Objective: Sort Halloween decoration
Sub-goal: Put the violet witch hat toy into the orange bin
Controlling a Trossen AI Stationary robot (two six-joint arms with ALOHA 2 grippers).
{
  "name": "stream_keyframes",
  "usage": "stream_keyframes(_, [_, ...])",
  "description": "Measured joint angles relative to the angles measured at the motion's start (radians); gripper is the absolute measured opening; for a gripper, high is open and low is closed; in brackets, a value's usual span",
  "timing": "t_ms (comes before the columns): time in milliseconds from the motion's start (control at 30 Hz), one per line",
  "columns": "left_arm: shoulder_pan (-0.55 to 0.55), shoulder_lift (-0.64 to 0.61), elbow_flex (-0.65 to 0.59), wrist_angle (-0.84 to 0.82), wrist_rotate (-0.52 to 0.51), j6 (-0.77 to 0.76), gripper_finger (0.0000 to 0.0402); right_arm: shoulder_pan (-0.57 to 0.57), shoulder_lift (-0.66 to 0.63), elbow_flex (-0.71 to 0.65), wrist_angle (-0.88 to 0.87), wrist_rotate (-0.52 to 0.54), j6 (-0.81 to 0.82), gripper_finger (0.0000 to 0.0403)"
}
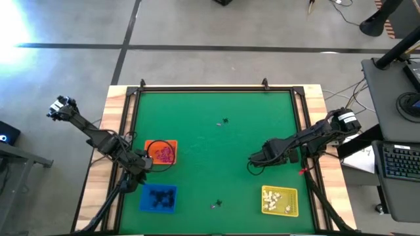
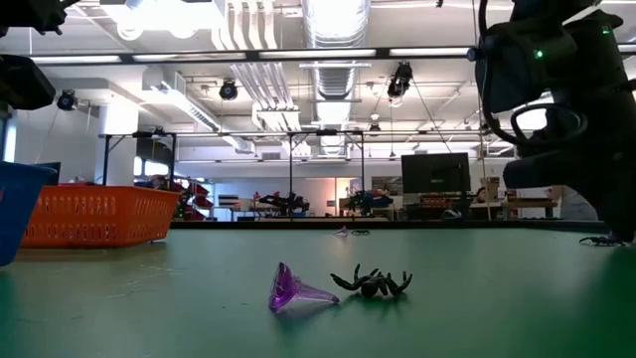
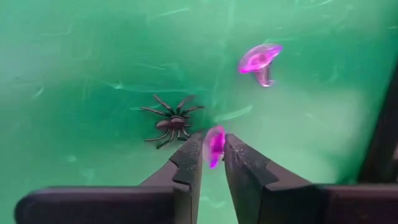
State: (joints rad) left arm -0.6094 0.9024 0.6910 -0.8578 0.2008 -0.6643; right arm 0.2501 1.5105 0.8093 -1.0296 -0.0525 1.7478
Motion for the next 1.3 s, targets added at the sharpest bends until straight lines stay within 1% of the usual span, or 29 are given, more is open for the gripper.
stream_keyframes(100, [0.000,0.000,0.000,0.000,0.000,0.000,0.0078,0.000,0.000,-0.023,0.037,-0.001,0.017,0.0045])
stream_keyframes(300, [0.000,0.000,0.000,-0.005,0.000,0.000,0.0078,0.000,-0.001,-0.026,0.035,-0.005,0.032,0.0014])
stream_keyframes(533, [0.000,0.000,0.000,-0.005,0.000,0.000,0.0078,0.001,-0.014,-0.023,0.033,-0.006,0.014,0.0009])
stream_keyframes(700, [0.000,0.000,0.000,-0.003,0.000,-0.003,0.0078,0.004,-0.049,0.039,0.039,0.010,-0.027,0.0008])
stream_keyframes(867, [0.000,-0.001,0.000,-0.003,0.000,-0.004,0.0078,0.007,-0.060,0.142,0.049,0.104,-0.073,0.0008])
stream_keyframes(967, [0.000,-0.004,0.000,-0.003,0.000,-0.004,0.0078,0.008,-0.049,0.216,0.072,0.186,-0.120,0.0008])
stream_keyframes(1133, [0.000,-0.035,0.000,-0.004,-0.042,-0.004,0.0078,-0.012,0.012,0.331,0.258,0.311,-0.267,0.0008])
stream_keyframes(1200, [0.000,-0.053,0.000,-0.004,-0.064,-0.004,0.0078,-0.027,0.049,0.379,0.338,0.341,-0.332,0.0008])
stream_keyframes(1300, [0.000,-0.076,0.000,-0.011,-0.091,-0.005,0.0078,-0.059,0.118,0.451,0.437,0.352,-0.433,0.0008])
